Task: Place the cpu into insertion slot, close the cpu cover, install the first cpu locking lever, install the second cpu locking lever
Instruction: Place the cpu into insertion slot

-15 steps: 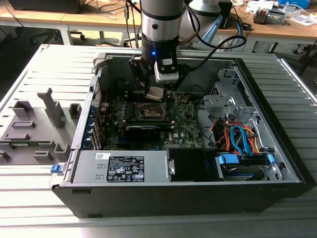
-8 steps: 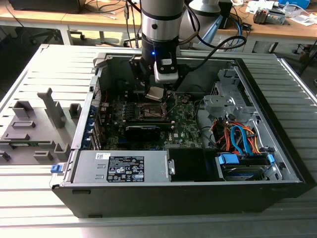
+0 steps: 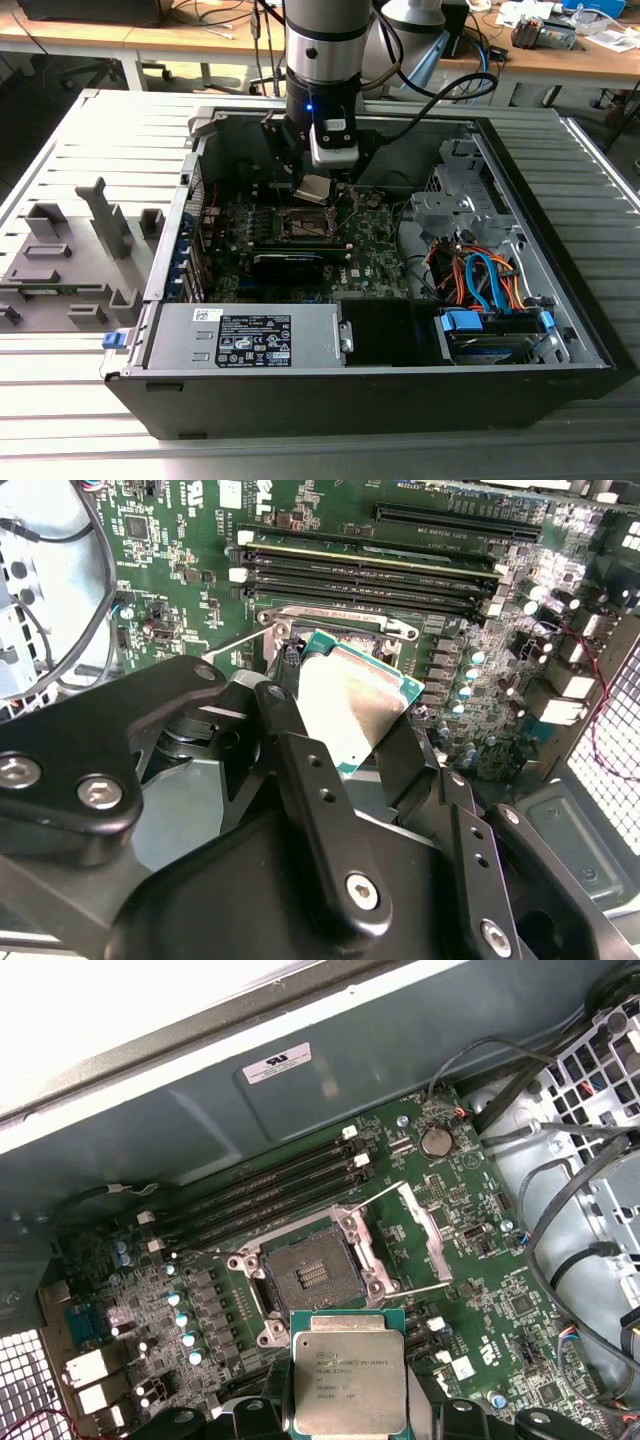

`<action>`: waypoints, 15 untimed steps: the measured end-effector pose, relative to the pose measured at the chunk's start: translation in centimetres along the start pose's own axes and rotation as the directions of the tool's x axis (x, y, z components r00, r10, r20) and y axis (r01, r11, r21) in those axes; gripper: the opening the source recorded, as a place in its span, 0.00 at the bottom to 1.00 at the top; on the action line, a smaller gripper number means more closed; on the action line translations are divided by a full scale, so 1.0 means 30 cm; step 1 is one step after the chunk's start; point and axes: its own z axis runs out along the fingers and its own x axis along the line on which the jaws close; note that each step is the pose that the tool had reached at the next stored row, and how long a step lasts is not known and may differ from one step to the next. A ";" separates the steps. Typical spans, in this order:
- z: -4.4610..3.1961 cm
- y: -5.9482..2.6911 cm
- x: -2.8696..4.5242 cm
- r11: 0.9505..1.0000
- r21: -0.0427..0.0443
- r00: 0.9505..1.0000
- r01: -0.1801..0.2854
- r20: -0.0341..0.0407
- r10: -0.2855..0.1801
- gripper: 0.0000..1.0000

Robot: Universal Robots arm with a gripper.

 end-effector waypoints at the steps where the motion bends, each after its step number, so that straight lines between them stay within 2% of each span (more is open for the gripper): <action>1: 0.000 0.000 0.000 1.000 0.000 1.000 -0.001 0.000 0.001 0.54; 15: 0.000 0.000 0.000 0.999 0.001 0.999 -0.033 0.003 0.033 0.54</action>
